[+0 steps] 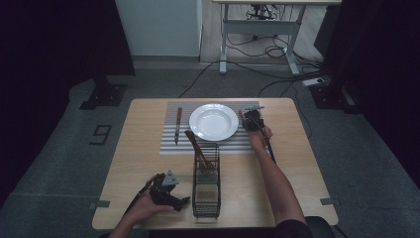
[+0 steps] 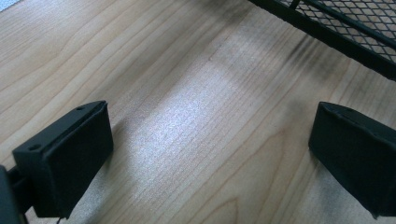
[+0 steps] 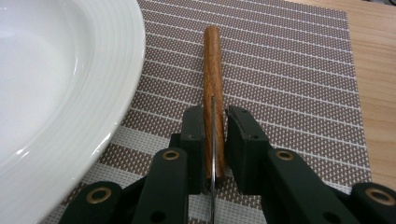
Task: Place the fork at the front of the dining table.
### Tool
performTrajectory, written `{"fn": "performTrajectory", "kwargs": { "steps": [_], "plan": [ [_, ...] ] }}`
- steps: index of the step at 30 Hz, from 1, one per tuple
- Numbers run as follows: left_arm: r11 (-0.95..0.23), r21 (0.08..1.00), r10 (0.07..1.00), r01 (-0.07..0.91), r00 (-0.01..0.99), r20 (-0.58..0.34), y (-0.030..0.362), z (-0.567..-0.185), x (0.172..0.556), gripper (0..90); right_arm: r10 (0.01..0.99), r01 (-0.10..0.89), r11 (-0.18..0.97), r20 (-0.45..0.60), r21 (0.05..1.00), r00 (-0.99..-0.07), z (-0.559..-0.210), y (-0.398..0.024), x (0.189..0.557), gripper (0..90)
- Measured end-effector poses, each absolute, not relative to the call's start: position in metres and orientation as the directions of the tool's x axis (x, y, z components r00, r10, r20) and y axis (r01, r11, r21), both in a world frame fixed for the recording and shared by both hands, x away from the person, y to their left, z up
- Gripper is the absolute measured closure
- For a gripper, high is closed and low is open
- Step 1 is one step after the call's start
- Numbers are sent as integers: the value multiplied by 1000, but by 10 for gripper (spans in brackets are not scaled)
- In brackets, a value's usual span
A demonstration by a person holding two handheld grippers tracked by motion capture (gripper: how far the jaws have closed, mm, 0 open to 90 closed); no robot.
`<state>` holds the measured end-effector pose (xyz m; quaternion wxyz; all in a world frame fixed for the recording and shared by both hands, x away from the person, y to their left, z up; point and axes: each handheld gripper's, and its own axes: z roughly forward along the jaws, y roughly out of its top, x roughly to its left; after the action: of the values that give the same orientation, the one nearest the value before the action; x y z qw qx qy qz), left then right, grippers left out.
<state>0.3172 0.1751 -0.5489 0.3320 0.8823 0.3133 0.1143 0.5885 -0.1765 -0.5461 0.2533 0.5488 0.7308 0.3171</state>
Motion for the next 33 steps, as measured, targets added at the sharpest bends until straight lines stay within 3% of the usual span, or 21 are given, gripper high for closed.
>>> {"fn": "performTrajectory", "kwargs": {
  "steps": [15, 26, 33],
  "plan": [
    [-583, 657, 630, 477, 777, -6, 175, -549, 317, 0, 964, 624, 178, -7, 761, -266, -540, -184, 582, 792],
    [-582, 658, 630, 478, 777, -6, 175, -549, 317, 0, 962, 649, 207, -32, 732, -272, -541, -194, 582, 721],
    [-583, 657, 630, 478, 777, -6, 175, -549, 317, 0, 961, 648, 217, -44, 730, -272, -544, -192, 584, 763]
  ]
}}
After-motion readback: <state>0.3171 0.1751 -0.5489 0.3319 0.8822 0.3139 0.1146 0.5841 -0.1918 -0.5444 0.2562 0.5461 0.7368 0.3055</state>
